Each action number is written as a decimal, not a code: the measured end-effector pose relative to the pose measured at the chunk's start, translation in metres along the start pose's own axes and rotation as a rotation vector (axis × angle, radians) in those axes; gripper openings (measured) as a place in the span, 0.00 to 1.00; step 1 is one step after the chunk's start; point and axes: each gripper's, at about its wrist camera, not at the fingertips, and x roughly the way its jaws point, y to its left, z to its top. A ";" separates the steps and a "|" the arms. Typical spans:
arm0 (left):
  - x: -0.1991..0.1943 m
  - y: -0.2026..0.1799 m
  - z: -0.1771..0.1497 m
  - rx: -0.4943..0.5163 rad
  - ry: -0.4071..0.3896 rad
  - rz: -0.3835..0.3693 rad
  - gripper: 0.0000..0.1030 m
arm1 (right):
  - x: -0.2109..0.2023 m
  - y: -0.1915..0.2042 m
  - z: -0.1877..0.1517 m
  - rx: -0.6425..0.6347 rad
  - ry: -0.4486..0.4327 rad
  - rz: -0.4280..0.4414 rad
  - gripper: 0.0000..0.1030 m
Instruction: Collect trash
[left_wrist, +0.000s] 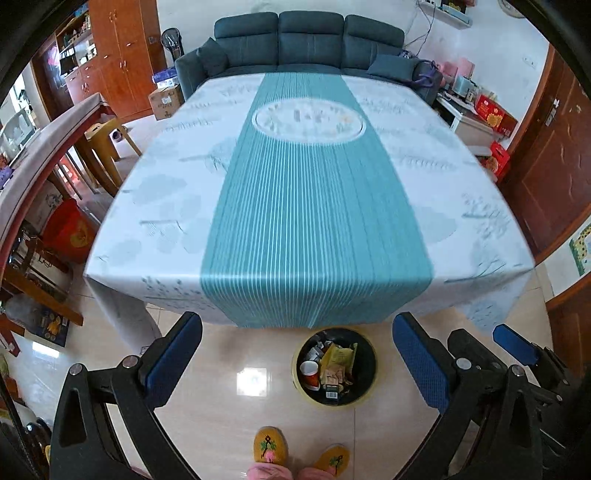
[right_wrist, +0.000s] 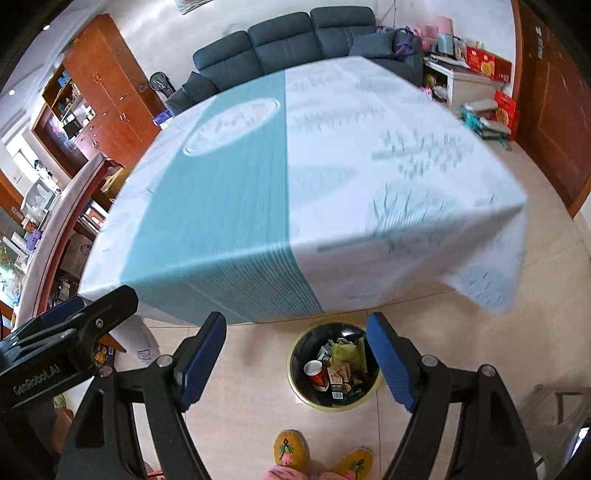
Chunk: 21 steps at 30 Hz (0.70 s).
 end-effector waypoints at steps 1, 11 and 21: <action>-0.011 0.000 0.005 0.003 -0.008 0.004 0.99 | -0.009 0.002 0.003 -0.004 -0.001 0.001 0.77; -0.094 0.002 0.037 0.035 -0.121 0.025 0.99 | -0.087 0.032 0.040 -0.064 -0.058 -0.020 0.77; -0.103 0.004 0.046 0.025 -0.134 0.034 0.99 | -0.108 0.045 0.061 -0.091 -0.108 -0.017 0.77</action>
